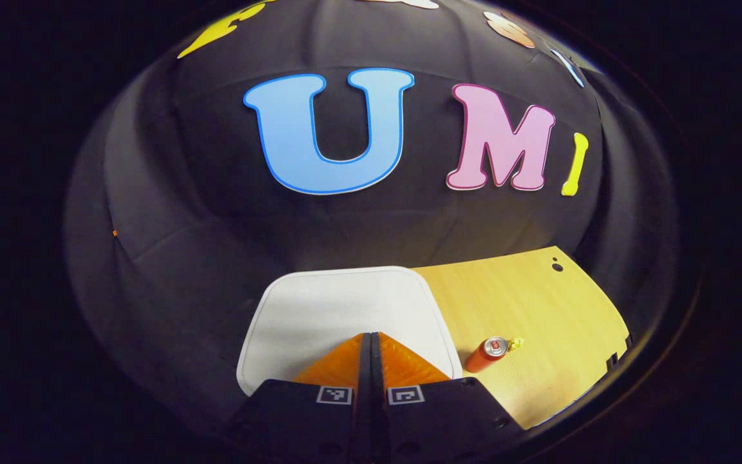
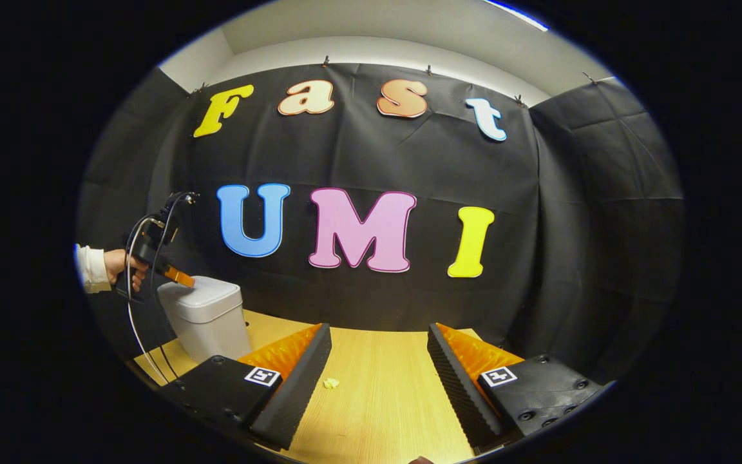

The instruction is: Press the lid of the desktop garbage bin to open it, pick up the crumpled paper on the desktop and throw it into the bin, then pick up the pop can on the desktop and drop it into the bin, and finally close the garbage bin lid.

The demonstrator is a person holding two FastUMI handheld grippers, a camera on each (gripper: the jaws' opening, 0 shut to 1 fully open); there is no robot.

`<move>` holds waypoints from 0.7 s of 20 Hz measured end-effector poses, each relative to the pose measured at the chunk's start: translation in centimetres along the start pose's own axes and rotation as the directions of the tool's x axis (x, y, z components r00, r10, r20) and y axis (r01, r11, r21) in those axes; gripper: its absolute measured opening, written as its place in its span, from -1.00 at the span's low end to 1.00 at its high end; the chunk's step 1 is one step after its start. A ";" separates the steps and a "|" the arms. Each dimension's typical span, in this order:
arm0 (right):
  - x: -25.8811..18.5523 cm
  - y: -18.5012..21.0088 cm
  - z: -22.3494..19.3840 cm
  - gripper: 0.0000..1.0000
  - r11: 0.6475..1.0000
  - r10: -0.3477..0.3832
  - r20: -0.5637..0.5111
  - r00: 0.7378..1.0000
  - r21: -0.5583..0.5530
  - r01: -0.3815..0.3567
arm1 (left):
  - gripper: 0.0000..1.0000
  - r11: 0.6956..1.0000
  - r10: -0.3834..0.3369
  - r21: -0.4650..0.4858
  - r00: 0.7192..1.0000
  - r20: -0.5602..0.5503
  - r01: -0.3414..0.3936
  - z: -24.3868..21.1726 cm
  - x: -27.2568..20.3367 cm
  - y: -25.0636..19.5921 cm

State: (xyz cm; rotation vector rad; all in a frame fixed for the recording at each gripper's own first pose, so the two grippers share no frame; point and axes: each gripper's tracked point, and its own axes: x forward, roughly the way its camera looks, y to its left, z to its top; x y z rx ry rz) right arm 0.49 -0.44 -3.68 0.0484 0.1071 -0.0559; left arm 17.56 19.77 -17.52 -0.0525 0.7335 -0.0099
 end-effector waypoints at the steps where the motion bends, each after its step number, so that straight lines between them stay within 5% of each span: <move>1: 0.2 0.0 -0.3 0.92 1.000 -0.002 -0.009 1.000 0.005 0.002 | -0.89 1.000 0.014 -0.026 1.000 -0.024 -0.015 -0.3 0.0 0.1; 14: 2.2 0.9 -0.5 0.93 1.000 0.009 -0.022 1.000 0.009 -0.009 | -0.84 0.994 0.064 0.084 0.998 0.023 -0.066 0.1 -0.5 1.0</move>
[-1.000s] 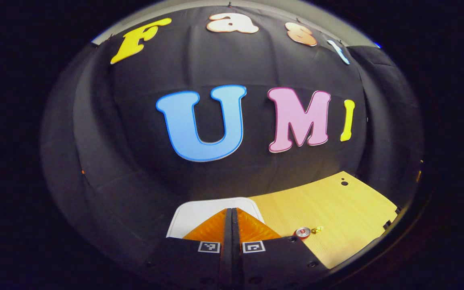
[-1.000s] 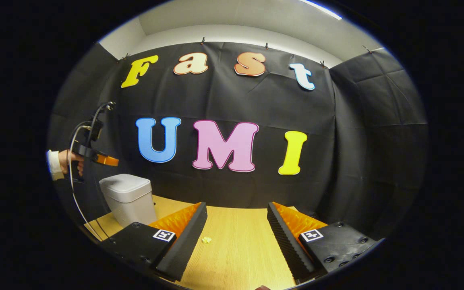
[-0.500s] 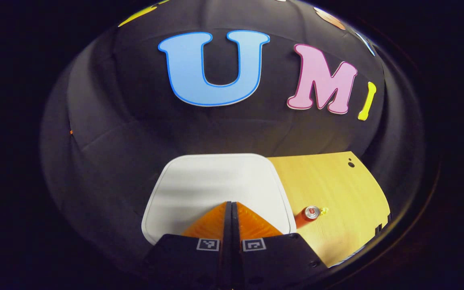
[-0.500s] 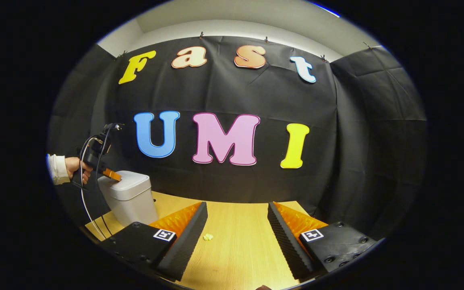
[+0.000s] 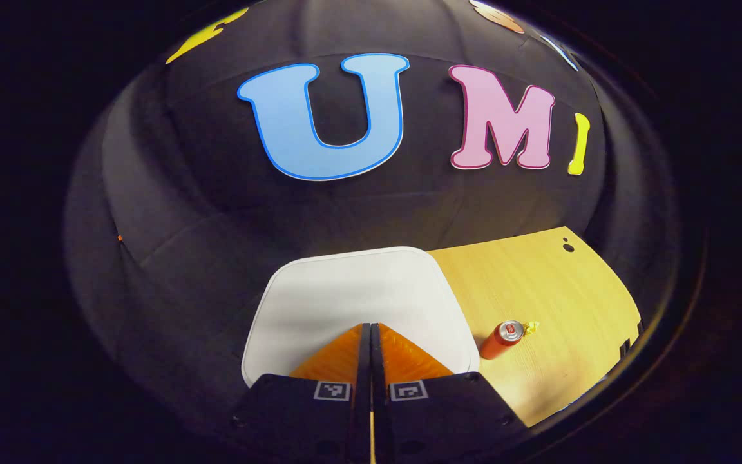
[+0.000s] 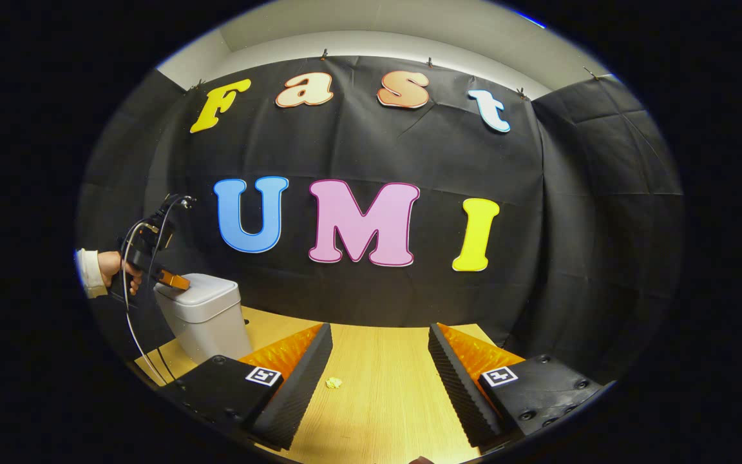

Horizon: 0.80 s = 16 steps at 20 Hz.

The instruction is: Press the lid of the desktop garbage bin to open it, pick up the crumpled paper on the desktop and throw it into the bin, then pick up the pop can on the desktop and drop it into the bin, and finally close the garbage bin lid.

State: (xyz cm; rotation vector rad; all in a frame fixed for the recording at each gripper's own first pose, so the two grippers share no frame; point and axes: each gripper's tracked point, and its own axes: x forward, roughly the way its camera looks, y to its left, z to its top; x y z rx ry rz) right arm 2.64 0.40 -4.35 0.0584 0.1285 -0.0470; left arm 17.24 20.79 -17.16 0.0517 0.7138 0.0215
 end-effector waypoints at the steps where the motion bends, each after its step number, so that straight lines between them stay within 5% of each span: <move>1: 0.0 0.2 0.1 0.93 1.000 0.001 0.002 1.000 0.000 -0.001 | -0.78 1.000 0.002 -0.003 1.000 0.029 -0.002 0.7 -0.2 0.1; 3: 0.0 0.6 0.1 0.93 1.000 -0.002 0.000 1.000 -0.011 0.002 | -0.31 1.000 0.017 0.003 0.996 0.086 -0.018 1.5 -1.0 0.6; 4: -0.2 0.8 0.0 0.93 1.000 -0.001 -0.003 1.000 -0.019 0.001 | 0.46 0.999 0.030 0.006 0.992 0.125 -0.031 2.2 -1.2 0.9; 6: -0.2 1.4 -0.3 0.93 0.999 0.004 -0.015 1.000 -0.039 -0.005 | 0.93 0.998 0.063 -0.010 0.976 0.211 -0.063 3.7 -2.1 1.8; 13: -0.5 4.2 -1.6 0.93 0.998 0.047 -0.054 0.997 -0.032 -0.048 | 0.94 0.991 0.114 0.005 0.878 0.464 -0.131 8.4 -9.8 2.7; 16: -0.1 5.0 -2.5 0.93 0.997 0.068 -0.073 0.995 -0.022 -0.070 | 0.93 0.993 0.112 -0.031 0.863 0.493 -0.112 8.0 -13.1 2.2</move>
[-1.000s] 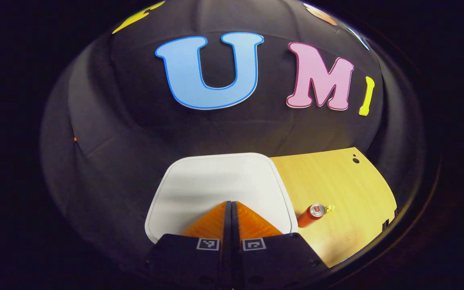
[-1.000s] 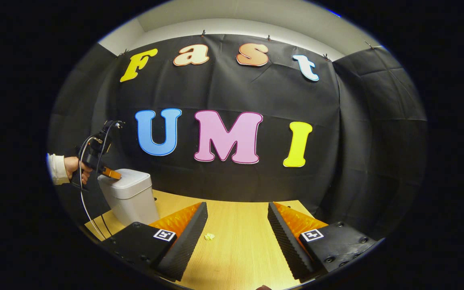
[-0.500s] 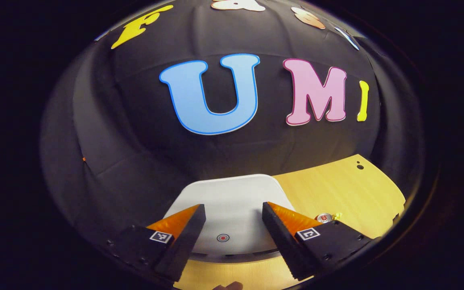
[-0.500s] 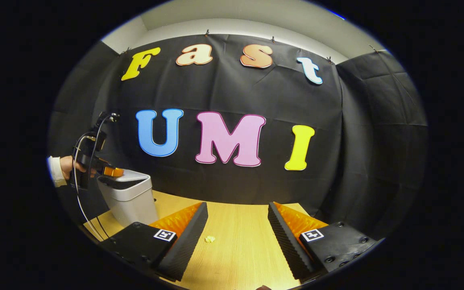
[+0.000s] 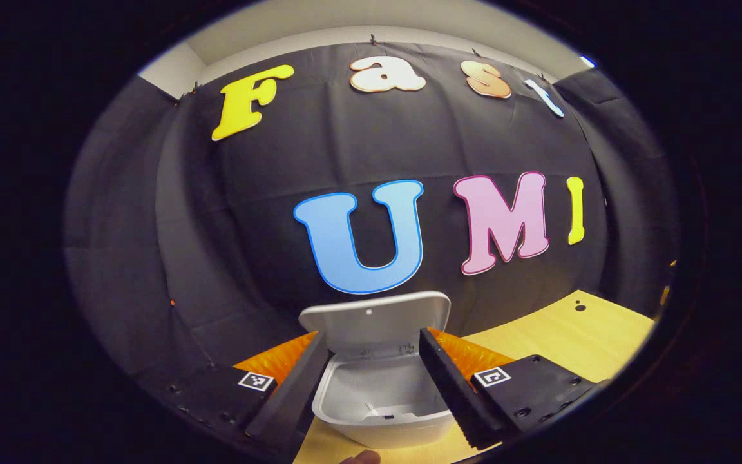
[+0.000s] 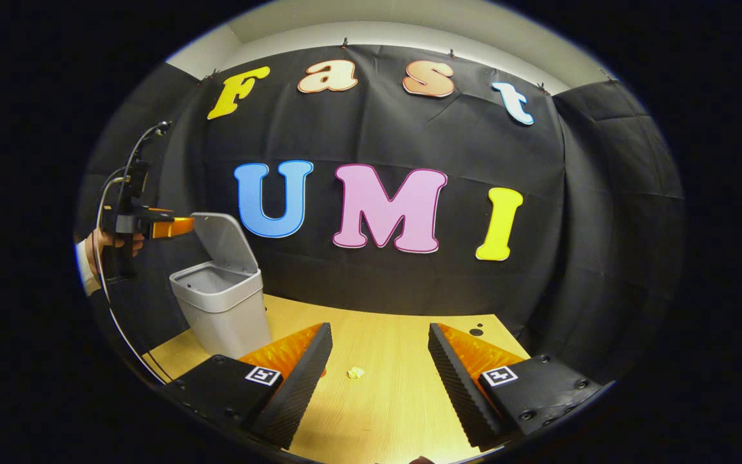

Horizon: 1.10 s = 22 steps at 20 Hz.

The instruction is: Press the lid of the desktop garbage bin to open it, pick up the crumpled paper on the desktop and throw it into the bin, then pick up the pop can on the desktop and drop it into the bin, and finally close the garbage bin lid.

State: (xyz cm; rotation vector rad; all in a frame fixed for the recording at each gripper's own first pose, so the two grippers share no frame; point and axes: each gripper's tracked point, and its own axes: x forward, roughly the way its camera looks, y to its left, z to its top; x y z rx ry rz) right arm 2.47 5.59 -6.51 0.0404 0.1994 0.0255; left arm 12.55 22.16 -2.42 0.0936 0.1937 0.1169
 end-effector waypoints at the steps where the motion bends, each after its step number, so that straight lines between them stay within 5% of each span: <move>1: 0.2 0.4 -0.3 0.93 1.000 0.008 -0.008 1.000 0.005 -0.008 | 0.93 1.000 0.001 -0.019 1.000 0.010 -0.001 0.2 -1.3 0.0; 10: 6.7 3.6 -6.4 0.93 0.981 0.195 -0.215 0.957 0.017 -0.196 | 0.93 0.993 0.056 -0.108 0.998 0.038 -0.051 -1.1 -12.4 0.2; 17: 17.4 5.1 -16.4 0.94 0.955 0.262 -0.449 0.855 -0.008 -0.297 | 0.92 0.969 0.218 -0.117 0.976 -0.013 -0.218 -1.6 -17.0 2.4; 22: 23.7 5.2 -25.3 0.95 0.948 0.268 -0.616 0.741 0.031 -0.317 | 0.92 0.944 0.320 -0.056 0.945 -0.068 -0.324 -1.2 -18.5 1.0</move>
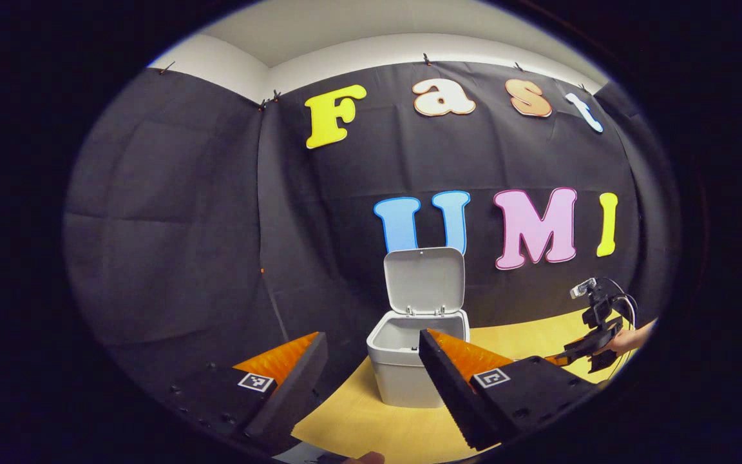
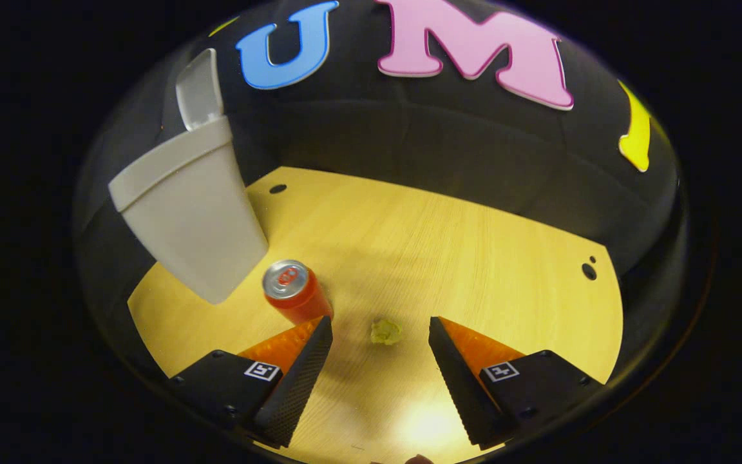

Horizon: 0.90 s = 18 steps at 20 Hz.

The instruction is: Press the lid of the desktop garbage bin to open it, pick up the crumpled paper on the desktop and throw it into the bin, then pick up the pop can on the desktop and drop it into the bin, and finally close the garbage bin lid.

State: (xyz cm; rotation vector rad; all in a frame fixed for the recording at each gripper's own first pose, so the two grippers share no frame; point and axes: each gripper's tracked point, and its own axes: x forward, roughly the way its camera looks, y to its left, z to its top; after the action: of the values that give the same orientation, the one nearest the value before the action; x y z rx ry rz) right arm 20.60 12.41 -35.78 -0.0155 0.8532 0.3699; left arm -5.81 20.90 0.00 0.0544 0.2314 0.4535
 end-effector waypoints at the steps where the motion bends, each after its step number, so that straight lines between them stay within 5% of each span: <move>1: 1.7 0.0 -0.7 0.96 1.000 0.008 -0.033 0.999 0.011 -0.007 | 0.92 1.000 0.019 -0.003 1.000 -0.014 -0.019 0.0 -0.5 -0.4; 7: 7.6 -0.2 -4.0 0.93 0.999 0.027 -0.132 0.991 0.047 -0.021 | 0.93 0.992 0.123 -0.021 0.981 -0.152 -0.127 -2.5 -1.4 -1.9; 8: 7.9 0.4 -5.6 0.72 0.998 0.051 -0.187 0.981 0.037 -0.045 | 0.92 0.987 0.153 -0.028 0.970 -0.188 -0.161 -3.4 -1.1 -1.8; 10: 7.7 0.5 -4.7 -0.32 0.997 0.081 -0.152 0.985 0.005 -0.081 | 0.93 0.979 0.162 -0.086 0.965 -0.207 -0.183 -4.0 -1.1 -2.3; 13: 5.7 0.9 -3.4 -0.32 0.996 0.086 -0.116 0.989 0.020 -0.084 | 0.93 0.979 0.151 -0.105 0.965 -0.216 -0.177 -4.7 -0.5 -2.3; 18: -2.1 3.4 6.4 -0.33 0.990 0.108 0.149 0.983 0.071 -0.120 | 0.93 0.992 0.071 -0.092 0.988 -0.138 -0.084 -3.1 1.9 -1.4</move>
State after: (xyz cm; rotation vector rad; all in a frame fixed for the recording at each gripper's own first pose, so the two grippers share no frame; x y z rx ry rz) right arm 22.96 16.02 -29.52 0.1332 0.7262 0.4390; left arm -4.24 20.46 -3.60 -0.0629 0.3401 0.5465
